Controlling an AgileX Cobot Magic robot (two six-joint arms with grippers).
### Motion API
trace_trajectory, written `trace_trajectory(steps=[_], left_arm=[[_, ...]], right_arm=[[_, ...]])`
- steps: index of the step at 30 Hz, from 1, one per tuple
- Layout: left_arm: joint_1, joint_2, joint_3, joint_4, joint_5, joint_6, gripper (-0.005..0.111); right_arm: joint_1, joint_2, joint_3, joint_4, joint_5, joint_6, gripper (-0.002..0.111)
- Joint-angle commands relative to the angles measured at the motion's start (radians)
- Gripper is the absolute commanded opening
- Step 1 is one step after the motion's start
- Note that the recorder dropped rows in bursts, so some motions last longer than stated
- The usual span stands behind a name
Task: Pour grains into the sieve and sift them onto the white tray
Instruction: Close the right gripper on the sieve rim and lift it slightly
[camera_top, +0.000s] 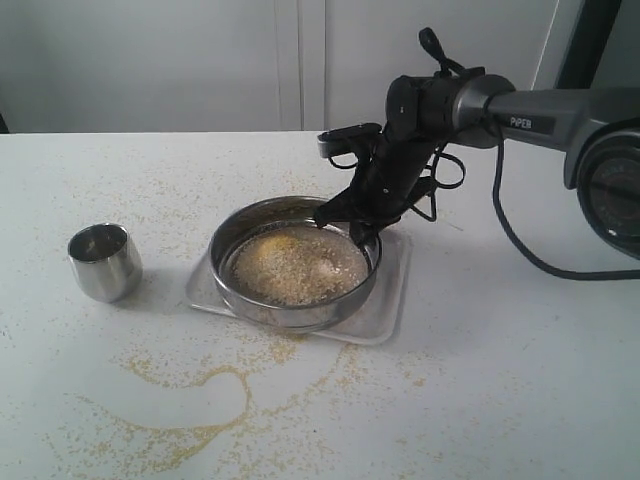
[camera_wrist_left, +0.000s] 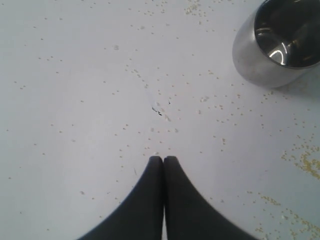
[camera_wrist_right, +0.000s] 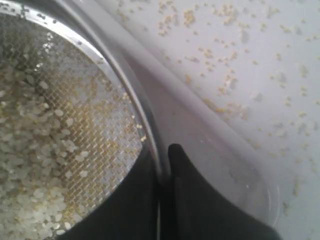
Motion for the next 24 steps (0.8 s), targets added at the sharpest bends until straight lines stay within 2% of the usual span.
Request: trace_trajectory(steps=[1,11,16,24], left_arm=[[0.005,-0.007,-0.001,-0.003,0.009,-0.001,0.0],[0.005,-0.007,-0.001,-0.003,0.009,-0.001,0.0],[0.005,-0.007,-0.001,-0.003,0.009,-0.001,0.0],[0.005,-0.007,-0.001,-0.003,0.009,-0.001,0.0]], right_arm=[[-0.001,0.002,-0.002,0.002,0.008,-0.005,0.0],[-0.001,-0.049,-0.002,0.019,0.071,-0.01,0.0],[-0.001,-0.097,-0.002,0.123,0.076,-0.02,0.0],[-0.011,-0.123,-0.002,0.143,0.098,-0.013,0.0]])
